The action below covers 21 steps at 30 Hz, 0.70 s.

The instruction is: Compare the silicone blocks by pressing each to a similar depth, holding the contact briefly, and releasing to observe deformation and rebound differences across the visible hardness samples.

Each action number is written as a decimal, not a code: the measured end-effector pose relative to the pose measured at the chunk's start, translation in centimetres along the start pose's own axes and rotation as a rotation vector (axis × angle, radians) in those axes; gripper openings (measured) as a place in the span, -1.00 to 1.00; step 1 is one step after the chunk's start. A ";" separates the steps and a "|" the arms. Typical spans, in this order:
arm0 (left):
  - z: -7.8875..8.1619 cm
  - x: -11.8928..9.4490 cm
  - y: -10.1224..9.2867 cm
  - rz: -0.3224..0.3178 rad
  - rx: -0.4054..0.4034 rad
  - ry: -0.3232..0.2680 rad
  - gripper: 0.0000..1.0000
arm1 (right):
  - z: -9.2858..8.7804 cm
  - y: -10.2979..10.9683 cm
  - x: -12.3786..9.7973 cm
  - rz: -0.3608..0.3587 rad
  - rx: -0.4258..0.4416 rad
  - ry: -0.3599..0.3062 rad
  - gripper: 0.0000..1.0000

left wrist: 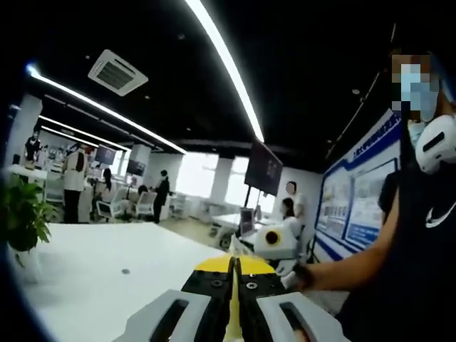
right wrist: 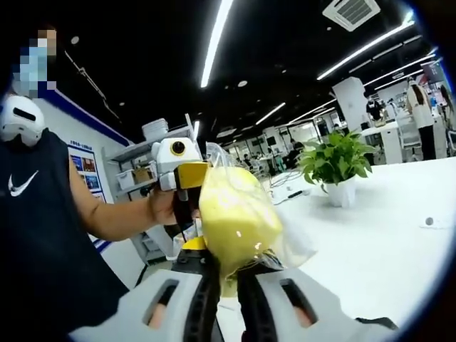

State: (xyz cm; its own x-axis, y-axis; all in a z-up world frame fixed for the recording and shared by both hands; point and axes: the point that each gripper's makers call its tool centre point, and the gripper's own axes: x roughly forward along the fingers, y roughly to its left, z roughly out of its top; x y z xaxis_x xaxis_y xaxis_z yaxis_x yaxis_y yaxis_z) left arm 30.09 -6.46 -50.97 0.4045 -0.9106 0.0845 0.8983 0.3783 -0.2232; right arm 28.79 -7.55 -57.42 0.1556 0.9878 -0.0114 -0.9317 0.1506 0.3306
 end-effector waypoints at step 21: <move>-0.3 0.0 0.9 0.018 -0.003 -0.001 -1.00 | 0.0 -1.1 0.5 0.017 -0.002 -0.001 -0.96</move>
State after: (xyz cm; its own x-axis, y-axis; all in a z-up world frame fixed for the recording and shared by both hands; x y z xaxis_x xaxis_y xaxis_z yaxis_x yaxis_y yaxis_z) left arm 30.86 -6.22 -51.48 0.4208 -0.9035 0.0810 0.8903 0.3942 -0.2279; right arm 29.86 -7.24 -57.77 0.1399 0.9902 -0.0045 -0.9347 0.1336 0.3293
